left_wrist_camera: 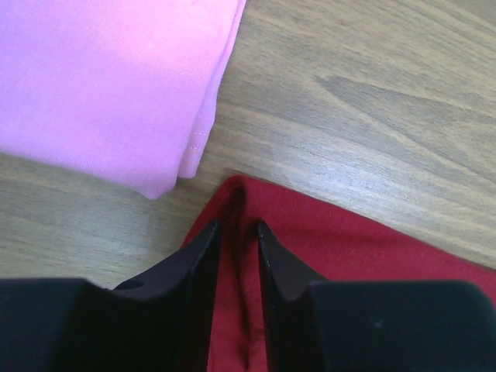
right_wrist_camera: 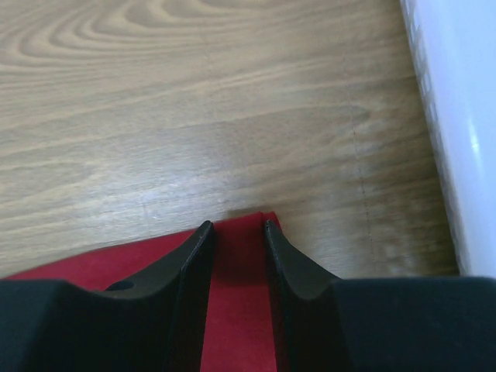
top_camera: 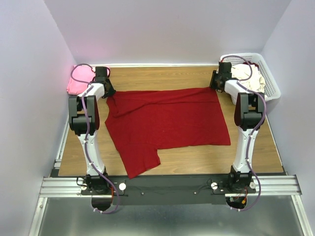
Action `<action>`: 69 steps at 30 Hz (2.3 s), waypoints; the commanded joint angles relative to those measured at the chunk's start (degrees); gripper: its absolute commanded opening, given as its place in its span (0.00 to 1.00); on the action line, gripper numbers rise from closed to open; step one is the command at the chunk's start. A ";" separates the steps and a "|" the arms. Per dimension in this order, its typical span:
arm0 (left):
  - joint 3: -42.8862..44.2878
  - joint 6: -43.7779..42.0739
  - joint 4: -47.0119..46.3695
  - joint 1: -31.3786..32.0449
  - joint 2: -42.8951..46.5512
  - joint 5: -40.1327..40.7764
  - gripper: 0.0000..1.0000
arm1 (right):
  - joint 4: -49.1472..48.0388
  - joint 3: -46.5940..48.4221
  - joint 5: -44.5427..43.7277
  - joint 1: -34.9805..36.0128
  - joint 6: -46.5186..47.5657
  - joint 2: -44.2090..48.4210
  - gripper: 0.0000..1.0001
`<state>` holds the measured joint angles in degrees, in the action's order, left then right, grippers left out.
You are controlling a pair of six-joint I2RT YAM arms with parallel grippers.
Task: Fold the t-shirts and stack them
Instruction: Fold the tshirt
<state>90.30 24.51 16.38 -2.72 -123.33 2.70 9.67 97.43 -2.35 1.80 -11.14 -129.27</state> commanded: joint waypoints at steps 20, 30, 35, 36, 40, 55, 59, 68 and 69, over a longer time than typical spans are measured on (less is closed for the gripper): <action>-0.39 4.93 -5.66 -1.59 -1.12 -5.87 0.12 | 0.35 0.57 -3.27 0.04 -0.55 -3.09 0.17; -1.09 5.37 -5.48 -3.34 1.86 -0.42 0.00 | 0.35 0.04 -11.18 -0.31 0.50 -1.86 0.01; -1.71 6.16 -5.39 -3.43 2.92 0.46 0.00 | 0.26 -1.10 -12.94 -0.31 -0.81 -0.11 0.01; -1.88 6.34 -5.74 -3.52 3.18 0.73 0.00 | 0.26 -1.27 -12.94 -0.31 -0.82 0.25 0.01; -2.32 7.13 -5.84 -3.52 3.62 0.99 0.00 | 0.17 -1.45 -13.29 -0.31 -0.64 1.13 0.01; -6.62 4.41 -7.24 -1.68 9.06 -8.50 0.36 | 0.00 -2.85 -6.27 -0.05 -0.03 4.98 0.36; -13.55 2.74 -6.72 0.69 16.95 -7.89 0.48 | 0.17 -7.32 -2.94 2.14 -0.64 10.42 0.46; -30.52 -5.26 -5.83 7.02 30.86 -3.32 0.61 | -0.53 -16.65 11.47 11.01 -4.33 19.85 0.60; -31.67 -7.00 -5.92 7.29 32.00 -1.40 0.61 | -0.88 -17.87 12.97 11.81 -4.59 20.37 0.62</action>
<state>63.29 23.33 9.43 3.09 -94.06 -2.98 9.43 83.20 1.30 9.93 -13.52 -110.41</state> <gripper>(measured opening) 0.605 0.595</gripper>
